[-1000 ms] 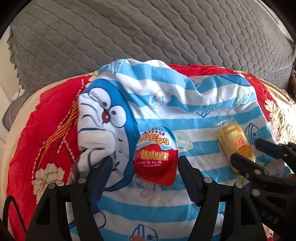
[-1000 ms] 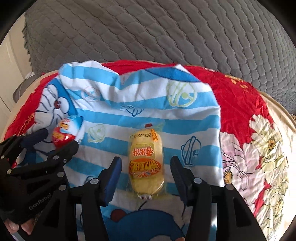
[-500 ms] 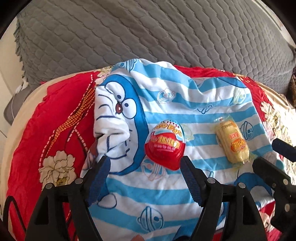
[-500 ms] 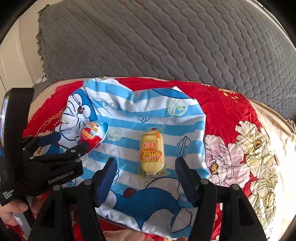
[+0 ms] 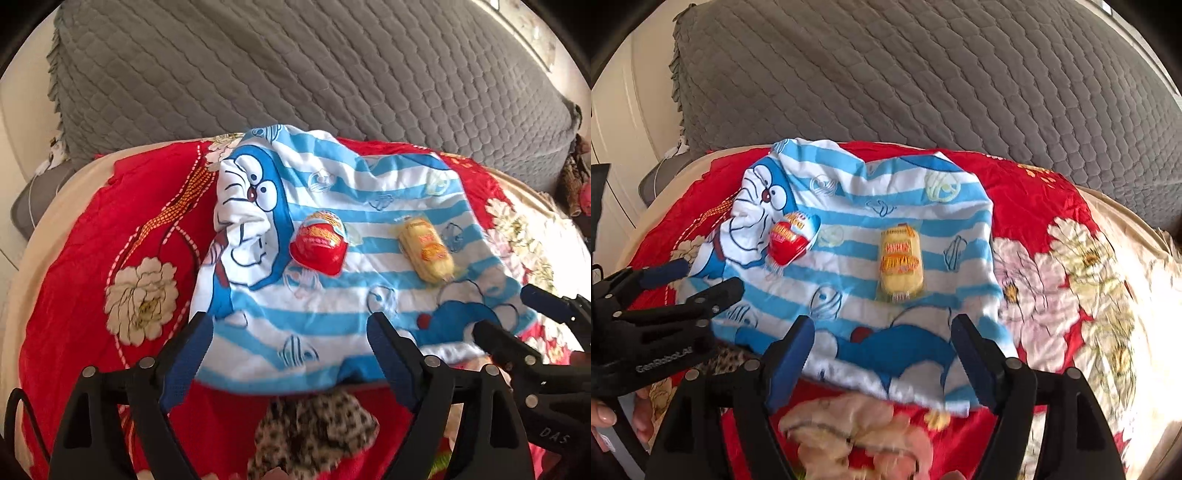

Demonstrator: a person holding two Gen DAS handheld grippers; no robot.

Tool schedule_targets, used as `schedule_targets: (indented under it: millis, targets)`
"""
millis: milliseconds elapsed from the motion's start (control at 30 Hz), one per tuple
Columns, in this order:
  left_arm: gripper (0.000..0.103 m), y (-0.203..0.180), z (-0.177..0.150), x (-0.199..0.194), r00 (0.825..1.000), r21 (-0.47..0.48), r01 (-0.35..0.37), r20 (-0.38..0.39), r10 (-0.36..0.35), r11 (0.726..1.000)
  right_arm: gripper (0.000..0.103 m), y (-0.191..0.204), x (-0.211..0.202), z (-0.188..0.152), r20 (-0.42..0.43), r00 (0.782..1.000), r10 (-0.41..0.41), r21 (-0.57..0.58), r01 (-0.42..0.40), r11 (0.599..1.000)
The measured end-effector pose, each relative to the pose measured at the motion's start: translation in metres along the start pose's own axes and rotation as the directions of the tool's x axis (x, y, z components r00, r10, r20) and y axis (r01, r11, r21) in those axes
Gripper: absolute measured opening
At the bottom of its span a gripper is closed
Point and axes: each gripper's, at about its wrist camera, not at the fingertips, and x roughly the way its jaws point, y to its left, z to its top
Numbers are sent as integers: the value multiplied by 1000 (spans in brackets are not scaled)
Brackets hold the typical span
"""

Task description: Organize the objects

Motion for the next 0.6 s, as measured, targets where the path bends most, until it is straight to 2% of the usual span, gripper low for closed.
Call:
schedule_targets:
  millis: [200,600]
  targets:
    - [87,1,-20,-24,1000,14,4,8,-4,1000,86,6,-27,-22,5,1000,-7,-13,7,1000]
    - [88,5,-63,-63,1000,24,16,17,-16,1000,87,21,-82,-64,46,999,18,-23,-17,1000]
